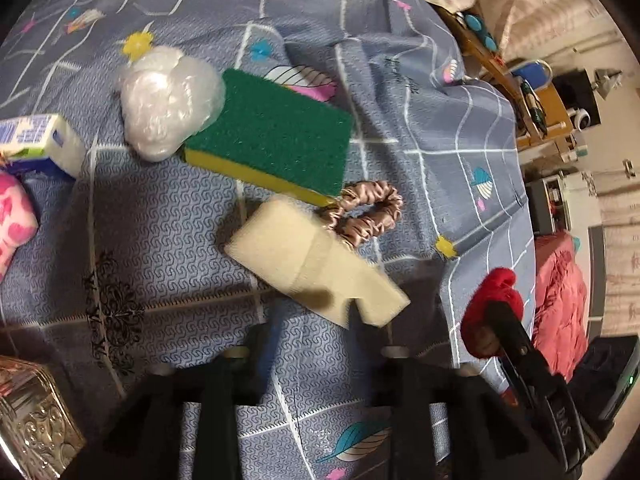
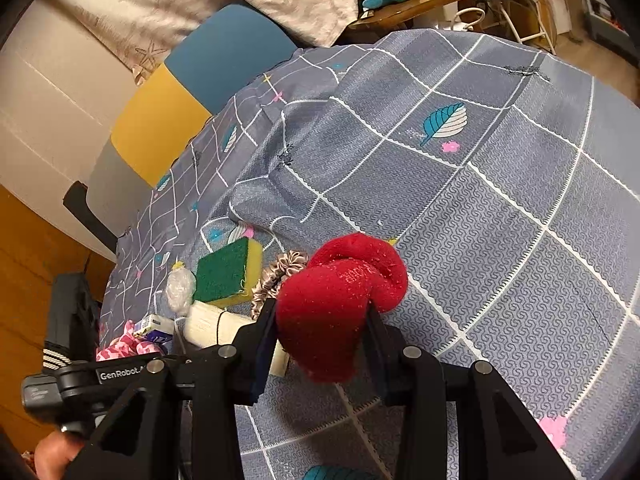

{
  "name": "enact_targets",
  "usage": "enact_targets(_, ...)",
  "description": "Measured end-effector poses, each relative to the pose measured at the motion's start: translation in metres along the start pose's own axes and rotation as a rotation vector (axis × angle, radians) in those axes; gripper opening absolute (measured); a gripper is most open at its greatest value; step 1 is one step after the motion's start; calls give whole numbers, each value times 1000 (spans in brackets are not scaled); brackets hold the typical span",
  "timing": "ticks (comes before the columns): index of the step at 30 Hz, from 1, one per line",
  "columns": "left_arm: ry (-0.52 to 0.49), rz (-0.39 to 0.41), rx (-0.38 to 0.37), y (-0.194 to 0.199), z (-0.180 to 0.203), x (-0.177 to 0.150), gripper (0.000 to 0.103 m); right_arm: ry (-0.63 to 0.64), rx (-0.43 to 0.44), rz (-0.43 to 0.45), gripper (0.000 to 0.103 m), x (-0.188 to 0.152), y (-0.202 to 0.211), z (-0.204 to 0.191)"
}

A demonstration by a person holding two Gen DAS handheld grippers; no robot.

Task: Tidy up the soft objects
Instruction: 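Grasp the cream rolled pad with the left gripper while the right gripper holds the sock, then carry the cream roll over the gold tray with the left gripper while the right holds the sock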

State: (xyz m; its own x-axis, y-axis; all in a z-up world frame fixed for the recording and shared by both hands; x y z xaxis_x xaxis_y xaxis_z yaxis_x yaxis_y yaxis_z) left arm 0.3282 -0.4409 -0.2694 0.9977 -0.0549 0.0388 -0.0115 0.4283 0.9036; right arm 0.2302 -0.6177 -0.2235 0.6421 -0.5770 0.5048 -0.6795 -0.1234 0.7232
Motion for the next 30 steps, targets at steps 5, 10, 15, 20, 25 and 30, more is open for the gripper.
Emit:
enact_targets(5,131,-18,-43,-7,3,1,63,7,-1,5,41,0,1,-2)
enact_targets(10,196,-46,21,-27,8,11,65,-1,-1,6,41,0,2,-1)
enact_targets(15,199,-25,44,-36,3,12,62,2,2,7,41,1,2,-1)
enact_targets(20,205,-10,-16,-26,-7,5,48,6,4,7,41,0,2,-2)
enact_targets(25,229,5,-63,-2,-20,-5,46,10,-5,2,41,-1,0,-1)
enact_targets(30,182,20,-140,37,-13,-18,46,24,-5,0,41,-2,-3,-3)
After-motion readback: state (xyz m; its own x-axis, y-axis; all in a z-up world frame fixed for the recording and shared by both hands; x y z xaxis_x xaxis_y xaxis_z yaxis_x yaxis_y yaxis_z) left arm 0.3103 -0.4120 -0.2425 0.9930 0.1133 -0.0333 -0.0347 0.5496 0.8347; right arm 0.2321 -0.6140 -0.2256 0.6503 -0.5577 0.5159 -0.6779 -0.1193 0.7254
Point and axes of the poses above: each gripper's, at about its wrist camera, not at the fingertips, and y roughly against the way its jaws point, z to its right, x to its top, the point moved 8 cm from there along -y, roughly the way its jaws point, and after that the axes turned 8 degrees about y, right-handed, at the moved point
